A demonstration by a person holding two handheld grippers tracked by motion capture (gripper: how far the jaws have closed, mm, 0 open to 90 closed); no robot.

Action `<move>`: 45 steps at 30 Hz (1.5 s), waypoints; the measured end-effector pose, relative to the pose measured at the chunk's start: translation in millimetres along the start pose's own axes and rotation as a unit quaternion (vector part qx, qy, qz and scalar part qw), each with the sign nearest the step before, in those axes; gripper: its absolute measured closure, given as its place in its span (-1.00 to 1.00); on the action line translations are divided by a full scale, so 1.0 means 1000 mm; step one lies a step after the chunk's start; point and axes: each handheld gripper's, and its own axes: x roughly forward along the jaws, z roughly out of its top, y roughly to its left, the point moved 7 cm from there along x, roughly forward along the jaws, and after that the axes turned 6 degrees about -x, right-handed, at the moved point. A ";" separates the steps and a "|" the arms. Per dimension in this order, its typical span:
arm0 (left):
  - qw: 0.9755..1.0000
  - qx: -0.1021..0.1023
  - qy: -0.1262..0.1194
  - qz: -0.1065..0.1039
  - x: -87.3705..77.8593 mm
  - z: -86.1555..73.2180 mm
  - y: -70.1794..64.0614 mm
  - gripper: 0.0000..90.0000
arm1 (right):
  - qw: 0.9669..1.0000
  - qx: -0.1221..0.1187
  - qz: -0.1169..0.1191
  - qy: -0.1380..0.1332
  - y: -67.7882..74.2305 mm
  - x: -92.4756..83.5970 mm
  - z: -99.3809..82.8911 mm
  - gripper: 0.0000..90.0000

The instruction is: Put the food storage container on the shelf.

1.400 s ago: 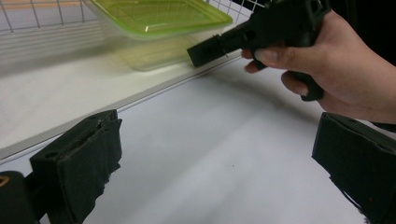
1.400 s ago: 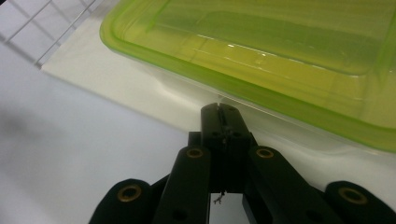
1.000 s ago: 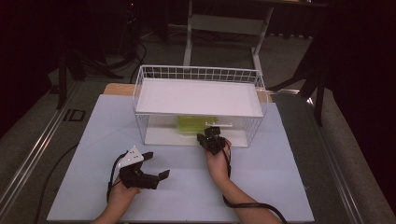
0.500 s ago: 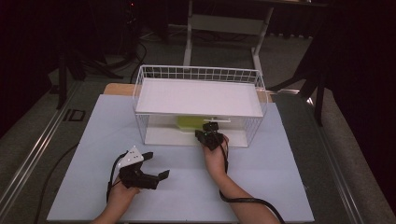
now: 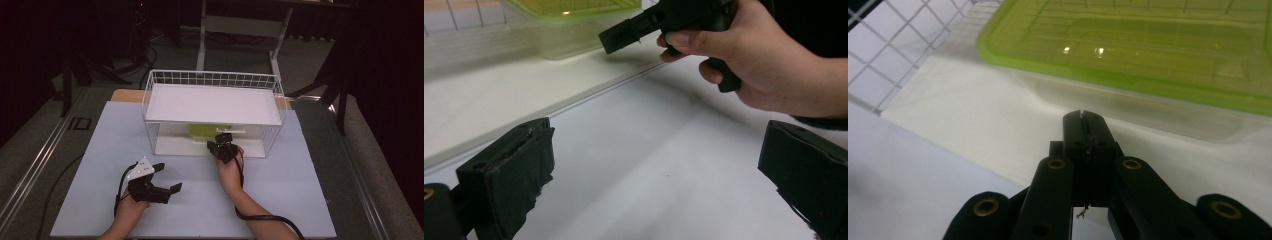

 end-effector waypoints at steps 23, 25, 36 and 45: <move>0.999 0.019 0.027 -0.042 -0.004 0.010 -0.015 -0.95 | 0.996 -0.062 0.070 -0.002 0.020 -0.058 -0.027 0.37; 0.998 0.019 0.026 -0.054 -0.005 0.010 -0.017 -0.95 | 0.995 -0.069 0.077 -0.009 0.021 -0.064 -0.028 0.22; 0.997 0.022 0.032 -0.067 -0.010 0.009 -0.020 -0.95 | 0.983 -0.123 0.134 -0.023 0.024 -0.086 -0.039 -0.62; 0.997 0.026 0.023 -0.074 -0.019 0.010 -0.020 -0.95 | 0.978 -0.152 0.137 -0.047 0.024 -0.107 -0.045 -0.64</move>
